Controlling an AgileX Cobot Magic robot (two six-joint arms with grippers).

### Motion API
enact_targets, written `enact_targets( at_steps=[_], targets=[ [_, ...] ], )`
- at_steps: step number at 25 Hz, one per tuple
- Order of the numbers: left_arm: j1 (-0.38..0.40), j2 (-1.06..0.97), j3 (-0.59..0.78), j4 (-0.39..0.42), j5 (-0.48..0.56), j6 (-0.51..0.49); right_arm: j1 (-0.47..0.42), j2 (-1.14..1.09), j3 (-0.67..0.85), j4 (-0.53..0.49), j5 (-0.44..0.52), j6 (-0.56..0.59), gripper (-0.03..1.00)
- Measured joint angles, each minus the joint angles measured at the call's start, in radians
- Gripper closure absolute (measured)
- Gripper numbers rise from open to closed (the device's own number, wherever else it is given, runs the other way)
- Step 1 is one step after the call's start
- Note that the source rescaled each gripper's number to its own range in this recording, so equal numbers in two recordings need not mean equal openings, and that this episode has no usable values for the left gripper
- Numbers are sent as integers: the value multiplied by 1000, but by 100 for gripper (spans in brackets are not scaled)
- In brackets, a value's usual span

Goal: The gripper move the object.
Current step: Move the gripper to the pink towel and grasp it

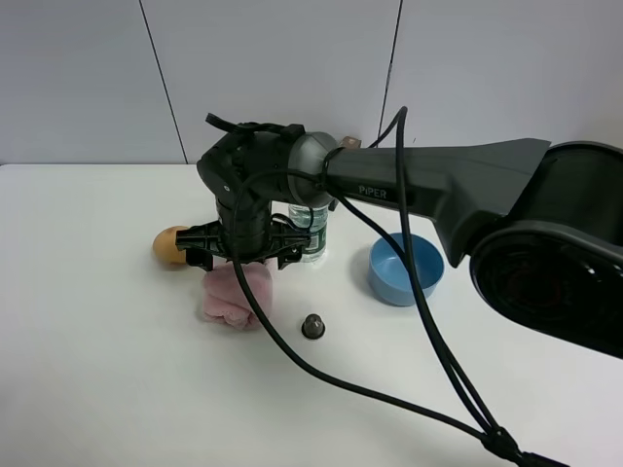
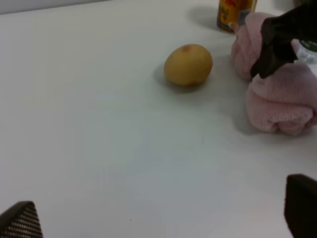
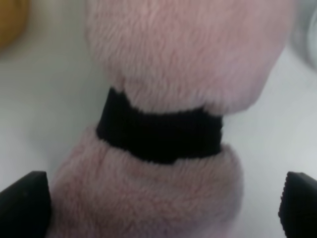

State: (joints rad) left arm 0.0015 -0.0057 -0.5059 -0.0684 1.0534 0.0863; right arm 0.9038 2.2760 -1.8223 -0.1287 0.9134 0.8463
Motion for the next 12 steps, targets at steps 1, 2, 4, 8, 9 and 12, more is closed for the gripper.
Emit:
enact_targets(
  at_steps=[1,2,4,8,9,12],
  targets=[
    [0,0,0,0,0,0,1,0,0,15,1,6,9],
    [0,0,0,0,0,0,2,0,0,27,1,9,9],
    [0,0,0,0,0,0,11,0,0,39,5,13,9],
    [0,0,0,0,0,0,32,0,0,44,5,28,9],
    [0,0,0,0,0,0,36,0,0,44,5,32,9],
    [0,0,0,0,0,0,42,0,0,34,5,45,9]
  ],
)
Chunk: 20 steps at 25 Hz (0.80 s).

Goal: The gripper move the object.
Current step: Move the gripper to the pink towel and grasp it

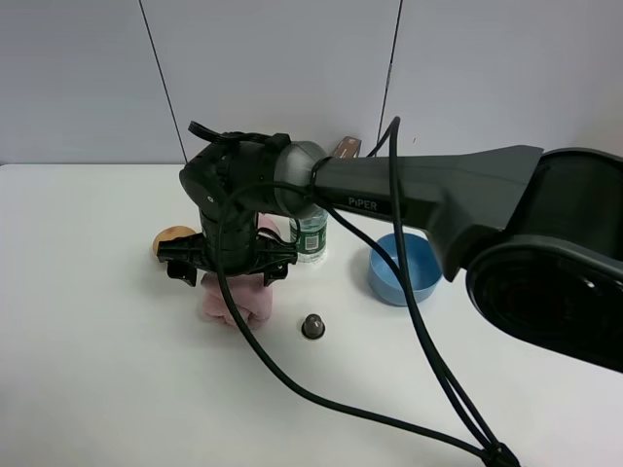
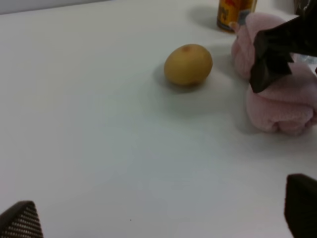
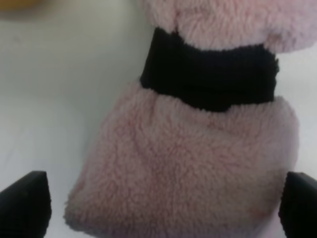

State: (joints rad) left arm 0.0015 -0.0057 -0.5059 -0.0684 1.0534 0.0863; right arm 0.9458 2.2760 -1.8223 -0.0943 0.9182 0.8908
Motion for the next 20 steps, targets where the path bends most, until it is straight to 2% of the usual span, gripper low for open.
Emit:
enact_targets(
  at_steps=[20],
  targets=[
    [0,0,0,0,0,0,-1,1,96,-73,-61,82,13]
  ],
)
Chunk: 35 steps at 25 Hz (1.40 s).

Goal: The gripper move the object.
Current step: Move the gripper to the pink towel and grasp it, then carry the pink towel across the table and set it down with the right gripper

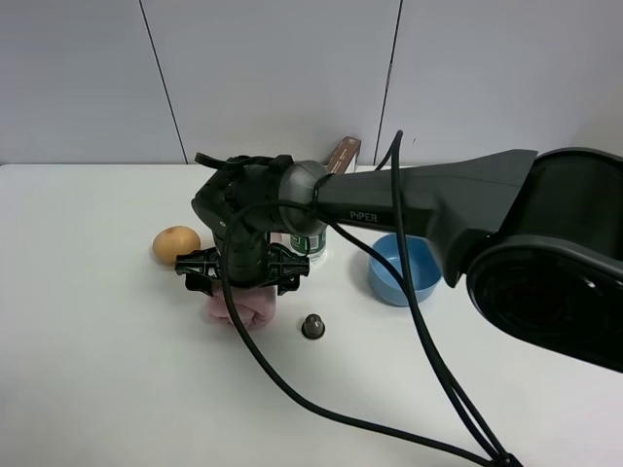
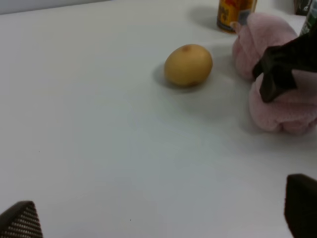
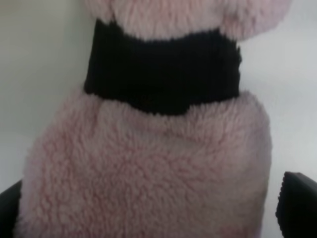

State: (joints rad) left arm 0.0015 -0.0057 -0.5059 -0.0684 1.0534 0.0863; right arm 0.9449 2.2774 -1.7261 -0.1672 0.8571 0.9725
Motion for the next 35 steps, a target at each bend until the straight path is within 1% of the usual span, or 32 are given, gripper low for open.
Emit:
enact_targets(
  at_steps=[4,10,18,20,22,23,25,28,29,35],
  targets=[
    [0,0,0,0,0,0,-1,0,0,-7,-2,3,13],
    [0,0,0,0,0,0,-1,0,0,-13,-3,7,23],
    [0,0,0,0,0,0,-1,20,0,-7,-4,-16,25],
    [0,0,0,0,0,0,-3,20,0,-5,-5,-18,28],
    [0,0,0,0,0,0,-4,20,0,-4,-4,-19,37],
    [0,0,0,0,0,0,-4,20,0,-4,-4,-20,45],
    [0,0,0,0,0,0,-4,20,0,-4,1,-26,64],
    [0,0,0,0,0,0,-6,20,0,-4,10,-42,95],
    [0,0,0,0,0,0,-6,20,0,-4,15,-49,97],
    [0,0,0,0,0,0,-6,15,0,-4,40,-138,97]
  ],
)
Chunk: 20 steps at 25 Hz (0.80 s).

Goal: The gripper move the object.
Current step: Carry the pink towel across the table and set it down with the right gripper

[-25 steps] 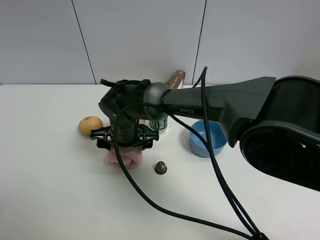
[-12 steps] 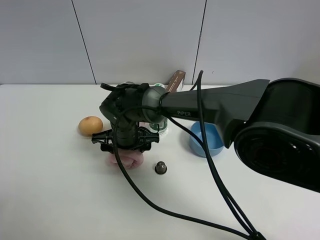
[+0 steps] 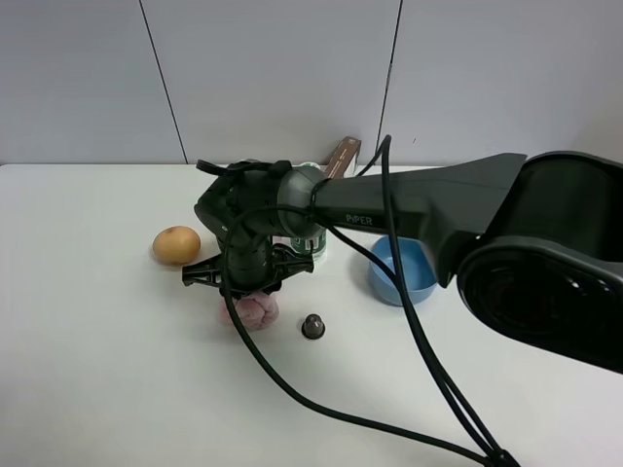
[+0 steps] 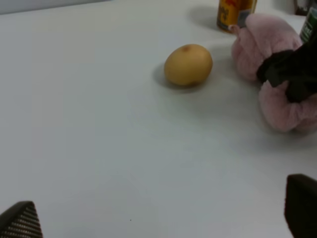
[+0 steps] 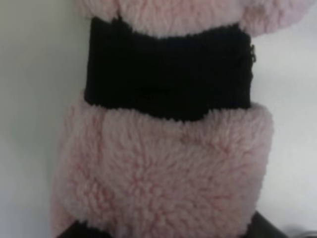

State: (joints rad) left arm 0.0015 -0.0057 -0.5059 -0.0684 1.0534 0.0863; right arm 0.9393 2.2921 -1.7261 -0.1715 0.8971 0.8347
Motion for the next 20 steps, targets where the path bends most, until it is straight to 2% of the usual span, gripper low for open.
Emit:
enact_targets(
  at_steps=[9,14,20],
  targets=[
    [0,0,0,0,0,0,7,-154,5,0,54,-108,97],
    [0,0,0,0,0,0,39,-264,5,-1,156,-157,97],
    [0,0,0,0,0,0,78,-402,5,-18,225,-247,97]
  ],
)
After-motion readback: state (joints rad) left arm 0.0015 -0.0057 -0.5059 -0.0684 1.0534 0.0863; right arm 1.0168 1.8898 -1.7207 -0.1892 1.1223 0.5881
